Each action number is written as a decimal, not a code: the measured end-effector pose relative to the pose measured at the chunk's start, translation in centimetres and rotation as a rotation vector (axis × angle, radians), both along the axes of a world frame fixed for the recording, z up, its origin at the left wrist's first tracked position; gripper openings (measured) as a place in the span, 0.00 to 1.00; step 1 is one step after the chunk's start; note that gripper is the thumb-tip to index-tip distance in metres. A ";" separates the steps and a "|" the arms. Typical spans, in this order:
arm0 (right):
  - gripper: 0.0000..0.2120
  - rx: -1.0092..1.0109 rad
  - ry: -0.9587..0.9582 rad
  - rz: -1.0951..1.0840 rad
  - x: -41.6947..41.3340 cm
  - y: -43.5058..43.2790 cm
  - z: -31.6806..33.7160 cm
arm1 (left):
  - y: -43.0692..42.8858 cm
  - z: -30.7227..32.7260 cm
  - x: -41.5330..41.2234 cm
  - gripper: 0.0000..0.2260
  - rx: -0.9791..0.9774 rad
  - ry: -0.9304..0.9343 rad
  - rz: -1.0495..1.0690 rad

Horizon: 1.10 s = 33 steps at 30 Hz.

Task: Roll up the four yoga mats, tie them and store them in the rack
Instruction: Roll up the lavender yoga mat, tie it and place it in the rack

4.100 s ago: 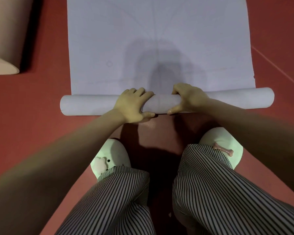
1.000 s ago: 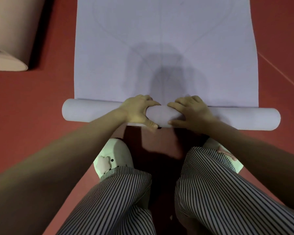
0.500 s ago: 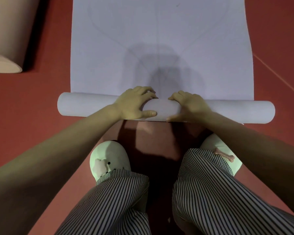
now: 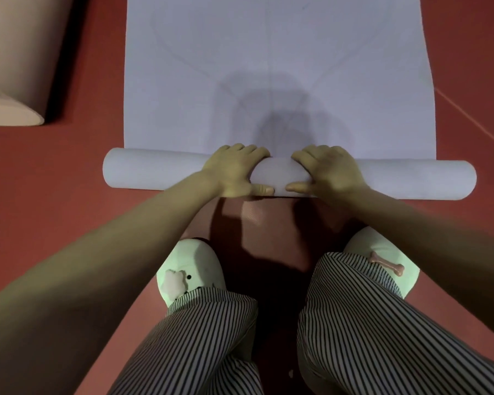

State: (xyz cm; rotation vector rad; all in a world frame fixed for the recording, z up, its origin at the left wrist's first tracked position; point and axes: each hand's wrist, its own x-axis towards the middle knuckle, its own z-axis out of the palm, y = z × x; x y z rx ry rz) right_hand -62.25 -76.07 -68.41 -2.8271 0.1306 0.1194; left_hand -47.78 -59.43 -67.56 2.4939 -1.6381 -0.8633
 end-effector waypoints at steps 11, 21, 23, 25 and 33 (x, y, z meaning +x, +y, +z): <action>0.38 0.102 0.175 -0.091 1.5 -1.3 0.5 | -1.8 0.7 2.5 0.39 0.130 0.078 0.000; 0.37 0.204 0.331 -0.111 2.6 -2.2 0.6 | -0.9 0.3 -0.1 0.44 0.008 -0.187 0.029; 0.35 0.246 0.367 -0.127 2.9 -2.4 0.8 | -1.3 0.6 0.3 0.43 0.009 -0.153 0.025; 0.34 0.281 0.385 -0.141 3.0 -2.6 0.9 | -1.4 0.7 0.8 0.42 0.016 -0.132 0.018; 0.26 0.484 0.715 -0.101 3.1 -3.1 1.8 | -1.4 1.5 0.3 0.34 0.130 0.086 0.072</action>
